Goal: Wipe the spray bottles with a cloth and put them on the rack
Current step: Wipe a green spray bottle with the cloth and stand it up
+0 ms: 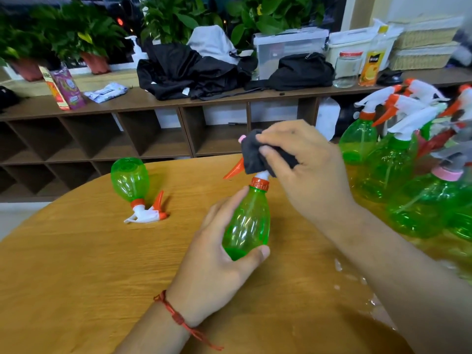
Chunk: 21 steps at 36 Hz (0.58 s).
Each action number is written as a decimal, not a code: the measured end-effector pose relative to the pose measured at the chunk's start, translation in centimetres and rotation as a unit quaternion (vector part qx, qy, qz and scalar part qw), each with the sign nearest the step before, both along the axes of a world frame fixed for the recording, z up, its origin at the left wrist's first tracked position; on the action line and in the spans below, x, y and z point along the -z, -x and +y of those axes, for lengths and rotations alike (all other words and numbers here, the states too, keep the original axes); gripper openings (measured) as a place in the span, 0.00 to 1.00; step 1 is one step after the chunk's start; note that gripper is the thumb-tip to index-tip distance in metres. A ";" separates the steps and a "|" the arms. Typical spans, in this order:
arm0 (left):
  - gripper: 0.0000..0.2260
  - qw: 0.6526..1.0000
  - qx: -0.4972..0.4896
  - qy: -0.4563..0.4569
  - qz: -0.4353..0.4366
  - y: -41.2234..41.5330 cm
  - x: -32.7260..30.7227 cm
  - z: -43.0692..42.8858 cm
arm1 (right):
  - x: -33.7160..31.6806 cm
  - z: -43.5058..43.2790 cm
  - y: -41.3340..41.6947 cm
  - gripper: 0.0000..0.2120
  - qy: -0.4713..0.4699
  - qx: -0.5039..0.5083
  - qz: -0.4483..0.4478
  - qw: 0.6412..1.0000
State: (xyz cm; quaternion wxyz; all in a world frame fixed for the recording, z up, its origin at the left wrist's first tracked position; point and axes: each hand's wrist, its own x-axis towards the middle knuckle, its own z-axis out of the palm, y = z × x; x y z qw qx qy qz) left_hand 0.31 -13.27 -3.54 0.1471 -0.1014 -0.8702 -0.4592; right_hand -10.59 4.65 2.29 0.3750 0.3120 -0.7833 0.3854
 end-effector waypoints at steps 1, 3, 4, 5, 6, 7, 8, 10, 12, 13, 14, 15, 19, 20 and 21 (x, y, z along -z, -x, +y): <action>0.40 1.000 -0.008 -0.012 0.004 0.0 0.2 0.0 | 0.3 -0.2 -0.1 0.08 -0.025 -0.011 -0.001 1.000; 0.40 0.999 -0.029 -0.033 0.005 0.2 0.6 -0.1 | 0.9 -0.6 -0.1 0.08 -0.085 -0.039 -0.002 0.996; 0.40 0.999 -0.037 -0.037 0.002 0.3 0.7 -0.2 | 1.0 -0.7 -0.1 0.08 -0.101 -0.052 -0.018 0.993; 0.40 0.998 -0.042 -0.038 -0.002 0.4 0.7 -0.3 | 0.8 -0.8 0.0 0.08 -0.104 -0.064 -0.046 0.991; 0.40 0.998 -0.044 -0.038 -0.005 0.5 0.8 -0.5 | 0.4 -0.7 0.0 0.08 -0.094 -0.079 -0.080 0.989; 0.40 0.998 -0.044 -0.040 -0.008 0.5 0.8 -0.6 | 0.0 -0.5 0.1 0.09 -0.080 -0.092 -0.103 0.987; 0.41 0.998 -0.041 -0.040 -0.010 0.6 0.7 -0.7 | -0.3 -0.2 0.1 0.09 -0.062 -0.093 -0.106 0.988; 0.41 0.999 -0.035 -0.029 -0.005 0.6 0.5 -0.7 | -0.6 0.1 0.1 0.08 -0.036 -0.060 -0.065 0.995; 0.41 0.999 -0.036 -0.025 0.002 0.5 0.4 -0.6 | -0.3 0.2 0.2 0.09 -0.052 -0.036 -0.043 0.997; 0.41 0.999 -0.038 -0.032 0.002 0.4 0.3 -0.7 | -0.1 0.1 0.3 0.09 -0.064 -0.040 -0.049 0.996; 0.41 0.998 -0.041 -0.044 0.000 0.4 0.2 -0.8 | 0.1 0.2 0.5 0.09 -0.074 -0.050 -0.062 0.994; 0.41 0.997 -0.043 -0.057 -0.001 0.4 0.1 -0.9 | 0.2 0.3 0.6 0.09 -0.085 -0.062 -0.076 0.992; 0.40 0.995 -0.045 -0.088 -0.006 0.5 -0.3 -1.3 | -0.3 0.8 0.7 0.09 -0.118 -0.079 -0.116 0.983; 0.40 0.995 -0.039 -0.087 -0.010 0.4 -0.4 -1.3 | -0.4 0.9 0.6 0.09 -0.101 -0.074 -0.104 0.987; 0.40 0.996 -0.033 -0.086 -0.013 0.4 -0.5 -1.3 | -0.5 0.8 0.5 0.09 -0.074 -0.066 -0.086 0.991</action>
